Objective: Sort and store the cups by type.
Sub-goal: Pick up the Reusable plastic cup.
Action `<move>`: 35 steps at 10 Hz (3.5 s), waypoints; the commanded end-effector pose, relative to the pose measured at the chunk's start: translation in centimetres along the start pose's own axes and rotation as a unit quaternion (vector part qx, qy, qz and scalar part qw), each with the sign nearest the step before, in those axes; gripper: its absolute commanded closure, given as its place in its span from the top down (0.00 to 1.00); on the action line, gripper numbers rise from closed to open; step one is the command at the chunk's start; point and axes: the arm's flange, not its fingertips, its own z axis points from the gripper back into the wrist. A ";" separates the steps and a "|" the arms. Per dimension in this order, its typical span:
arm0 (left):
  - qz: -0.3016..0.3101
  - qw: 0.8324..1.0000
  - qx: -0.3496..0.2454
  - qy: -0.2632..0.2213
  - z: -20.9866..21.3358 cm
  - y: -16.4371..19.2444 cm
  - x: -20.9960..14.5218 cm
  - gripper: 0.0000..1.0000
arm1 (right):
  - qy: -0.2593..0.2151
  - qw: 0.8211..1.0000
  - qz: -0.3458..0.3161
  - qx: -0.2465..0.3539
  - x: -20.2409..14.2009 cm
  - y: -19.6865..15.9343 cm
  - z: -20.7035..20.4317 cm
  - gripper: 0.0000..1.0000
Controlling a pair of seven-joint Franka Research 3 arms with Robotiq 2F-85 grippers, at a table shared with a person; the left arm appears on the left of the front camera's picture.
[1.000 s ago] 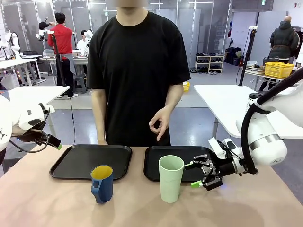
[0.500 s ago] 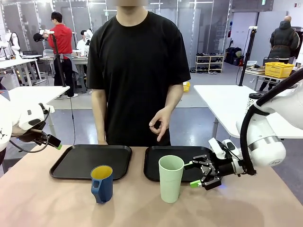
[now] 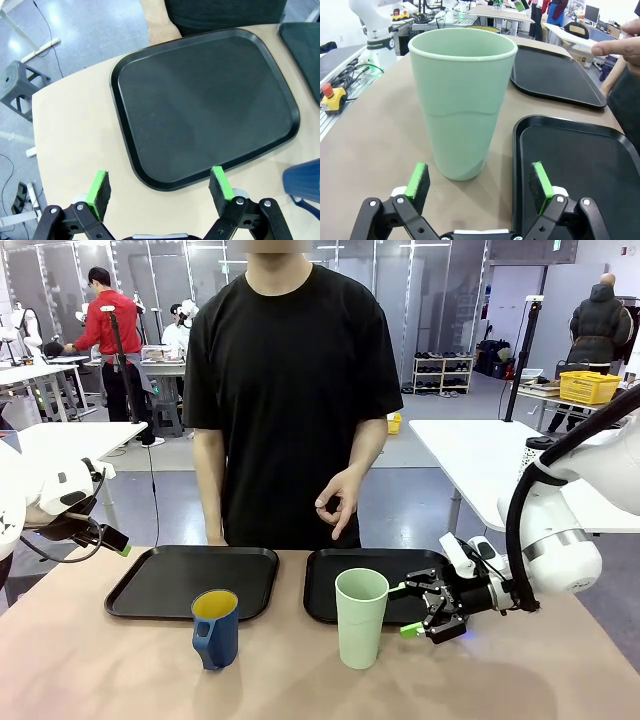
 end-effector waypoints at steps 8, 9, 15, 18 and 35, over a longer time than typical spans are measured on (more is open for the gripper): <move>0.000 1.000 -0.001 -0.002 0.2 0.0 0.0 1.00 | -0.059 0.997 0.018 0.047 0.1 -0.9 -3.6 1.00; 0.000 1.000 -0.001 -0.002 0.2 0.0 0.0 1.00 | -0.070 0.996 0.025 0.054 0.2 -1.0 -4.0 1.00; 0.000 1.000 -0.001 -0.002 0.2 0.0 0.0 1.00 | -0.082 0.993 0.031 0.076 0.5 -1.1 -6.6 1.00; 0.000 1.000 -0.001 -0.002 0.2 0.0 0.0 1.00 | -0.088 0.990 0.034 0.102 1.0 -1.3 -8.2 1.00; 0.000 1.000 -0.001 -0.002 0.2 0.0 0.0 1.00 | -0.060 0.996 0.029 0.058 8.6 0.4 -4.8 0.45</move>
